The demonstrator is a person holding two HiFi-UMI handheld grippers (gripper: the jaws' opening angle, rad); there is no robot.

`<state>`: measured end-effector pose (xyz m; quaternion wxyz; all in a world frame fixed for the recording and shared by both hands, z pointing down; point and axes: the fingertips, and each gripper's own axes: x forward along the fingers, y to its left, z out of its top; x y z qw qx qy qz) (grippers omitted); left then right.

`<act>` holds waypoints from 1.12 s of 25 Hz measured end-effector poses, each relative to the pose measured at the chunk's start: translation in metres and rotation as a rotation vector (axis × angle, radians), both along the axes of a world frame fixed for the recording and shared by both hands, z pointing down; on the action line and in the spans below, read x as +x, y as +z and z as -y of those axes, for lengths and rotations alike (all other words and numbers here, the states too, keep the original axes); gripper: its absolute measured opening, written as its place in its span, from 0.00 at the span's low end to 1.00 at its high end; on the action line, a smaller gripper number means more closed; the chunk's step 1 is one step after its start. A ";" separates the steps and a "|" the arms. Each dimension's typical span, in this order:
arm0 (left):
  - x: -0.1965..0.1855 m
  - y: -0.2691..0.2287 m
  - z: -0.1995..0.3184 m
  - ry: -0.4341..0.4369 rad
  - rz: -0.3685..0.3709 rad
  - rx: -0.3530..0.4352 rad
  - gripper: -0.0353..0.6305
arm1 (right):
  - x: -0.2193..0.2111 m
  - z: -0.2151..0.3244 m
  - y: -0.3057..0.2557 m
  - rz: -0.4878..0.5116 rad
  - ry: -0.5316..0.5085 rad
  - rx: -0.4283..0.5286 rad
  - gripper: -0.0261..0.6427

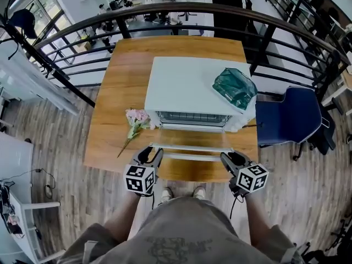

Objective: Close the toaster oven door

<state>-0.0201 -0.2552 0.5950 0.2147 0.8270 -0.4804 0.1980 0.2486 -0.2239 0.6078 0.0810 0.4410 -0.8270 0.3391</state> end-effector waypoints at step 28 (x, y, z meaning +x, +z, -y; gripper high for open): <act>0.019 -0.076 0.098 0.004 0.148 0.257 0.20 | 0.012 0.094 -0.071 0.033 0.256 0.040 0.25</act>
